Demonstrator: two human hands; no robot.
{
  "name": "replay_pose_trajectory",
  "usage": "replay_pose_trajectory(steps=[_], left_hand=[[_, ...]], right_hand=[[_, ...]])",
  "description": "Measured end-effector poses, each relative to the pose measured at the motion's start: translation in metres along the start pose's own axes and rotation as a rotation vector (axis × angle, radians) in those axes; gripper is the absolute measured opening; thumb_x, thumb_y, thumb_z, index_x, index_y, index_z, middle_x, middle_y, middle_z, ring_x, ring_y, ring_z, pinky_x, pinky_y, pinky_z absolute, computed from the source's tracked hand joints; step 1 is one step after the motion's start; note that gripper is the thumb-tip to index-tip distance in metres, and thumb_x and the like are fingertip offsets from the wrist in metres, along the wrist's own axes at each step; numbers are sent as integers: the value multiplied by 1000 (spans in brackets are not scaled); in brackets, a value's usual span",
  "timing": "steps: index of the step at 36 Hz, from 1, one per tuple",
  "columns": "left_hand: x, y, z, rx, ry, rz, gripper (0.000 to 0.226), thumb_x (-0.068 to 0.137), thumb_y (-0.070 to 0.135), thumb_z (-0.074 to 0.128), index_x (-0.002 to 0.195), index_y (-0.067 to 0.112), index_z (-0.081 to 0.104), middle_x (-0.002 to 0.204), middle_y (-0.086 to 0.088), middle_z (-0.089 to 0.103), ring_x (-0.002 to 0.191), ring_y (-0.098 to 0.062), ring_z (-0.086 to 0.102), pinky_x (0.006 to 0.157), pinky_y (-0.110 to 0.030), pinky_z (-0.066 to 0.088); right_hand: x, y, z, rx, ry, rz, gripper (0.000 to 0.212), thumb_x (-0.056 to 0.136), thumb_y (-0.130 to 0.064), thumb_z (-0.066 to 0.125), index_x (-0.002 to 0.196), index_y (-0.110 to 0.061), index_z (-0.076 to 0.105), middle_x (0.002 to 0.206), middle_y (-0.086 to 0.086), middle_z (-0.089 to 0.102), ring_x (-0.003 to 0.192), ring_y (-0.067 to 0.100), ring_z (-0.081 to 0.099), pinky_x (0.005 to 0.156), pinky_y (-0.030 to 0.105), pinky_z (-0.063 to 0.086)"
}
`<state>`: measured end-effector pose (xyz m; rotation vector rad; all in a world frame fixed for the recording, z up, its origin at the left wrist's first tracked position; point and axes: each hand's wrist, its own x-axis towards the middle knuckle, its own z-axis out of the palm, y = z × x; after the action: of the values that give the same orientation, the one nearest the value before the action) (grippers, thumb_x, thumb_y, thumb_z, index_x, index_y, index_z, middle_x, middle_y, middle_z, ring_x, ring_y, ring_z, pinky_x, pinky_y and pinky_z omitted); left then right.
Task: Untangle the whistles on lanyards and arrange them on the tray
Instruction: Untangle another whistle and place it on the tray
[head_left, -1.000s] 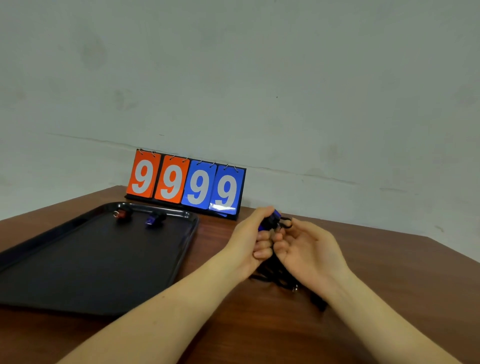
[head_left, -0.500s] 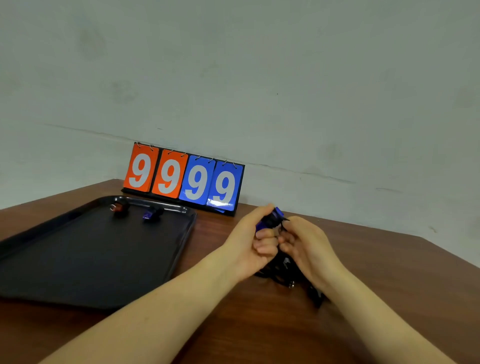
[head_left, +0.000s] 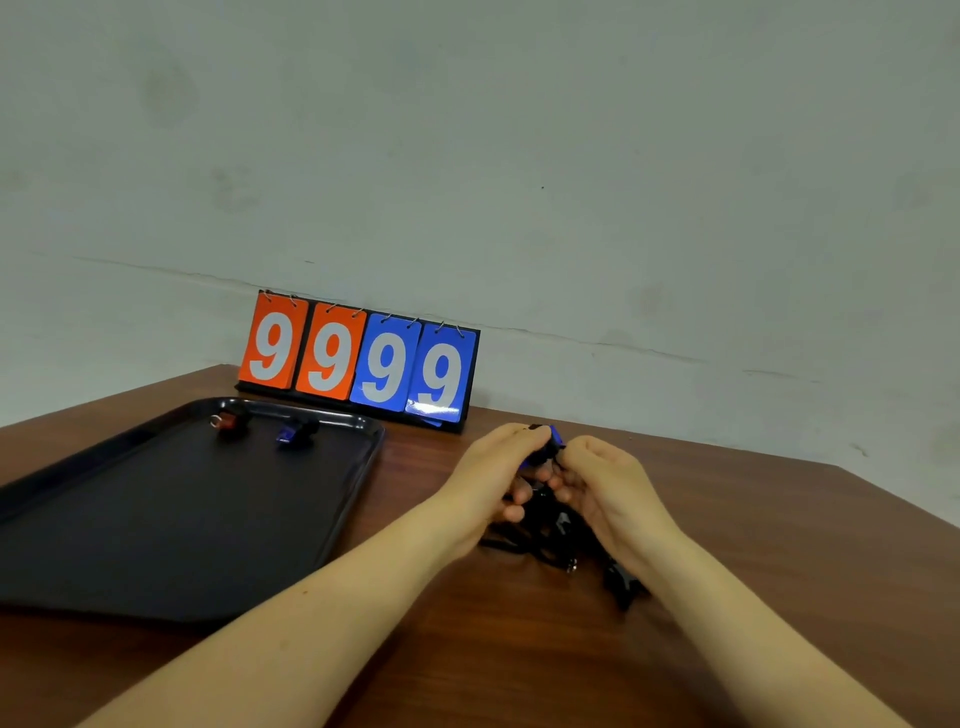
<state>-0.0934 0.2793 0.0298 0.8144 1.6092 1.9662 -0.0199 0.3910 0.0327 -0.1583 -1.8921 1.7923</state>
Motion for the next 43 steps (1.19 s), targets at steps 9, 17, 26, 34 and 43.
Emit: replay_pose_trajectory(steps=[9, 17, 26, 34, 43], left_hand=[[-4, 4, -1, -302, -90, -109, 26, 90, 35, 61, 94, 9, 63, 67, -2, 56, 49, -10, 42, 39, -17, 30], [-2, 4, -2, -324, -103, -82, 19, 96, 25, 54, 104, 8, 60, 65, -4, 55, 51, -10, 45, 42, -16, 35], [3, 1, -3, -217, 8, -68, 15, 92, 22, 57, 92, 8, 61, 67, -6, 49, 49, -10, 42, 40, -18, 33], [5, 13, -11, -629, 37, -181, 17, 89, 20, 60, 92, 3, 56, 60, -5, 47, 43, -7, 34, 31, -13, 26], [8, 14, -25, -753, 142, -259, 19, 91, 21, 59, 91, 3, 54, 65, -5, 44, 41, -6, 34, 30, -11, 24]], right_hand=[[1, -1, -1, 119, 17, 17, 23, 93, -1, 50, 72, -9, 51, 66, 9, 57, 50, 9, 46, 57, 22, 39], [7, 3, -4, 321, -23, 38, 14, 89, -4, 51, 75, -7, 52, 68, 9, 50, 58, 12, 48, 55, 23, 39], [8, -8, -9, 385, 37, 2, 20, 94, -12, 48, 74, -12, 44, 61, -1, 46, 47, 9, 36, 43, 19, 30], [4, -6, -7, 1, -55, 36, 24, 92, -23, 59, 71, -10, 59, 52, -4, 35, 47, 10, 27, 42, 22, 25], [-11, -11, 5, -449, -97, -237, 16, 95, -20, 55, 88, -16, 68, 58, -3, 52, 40, 1, 39, 43, 10, 31]])
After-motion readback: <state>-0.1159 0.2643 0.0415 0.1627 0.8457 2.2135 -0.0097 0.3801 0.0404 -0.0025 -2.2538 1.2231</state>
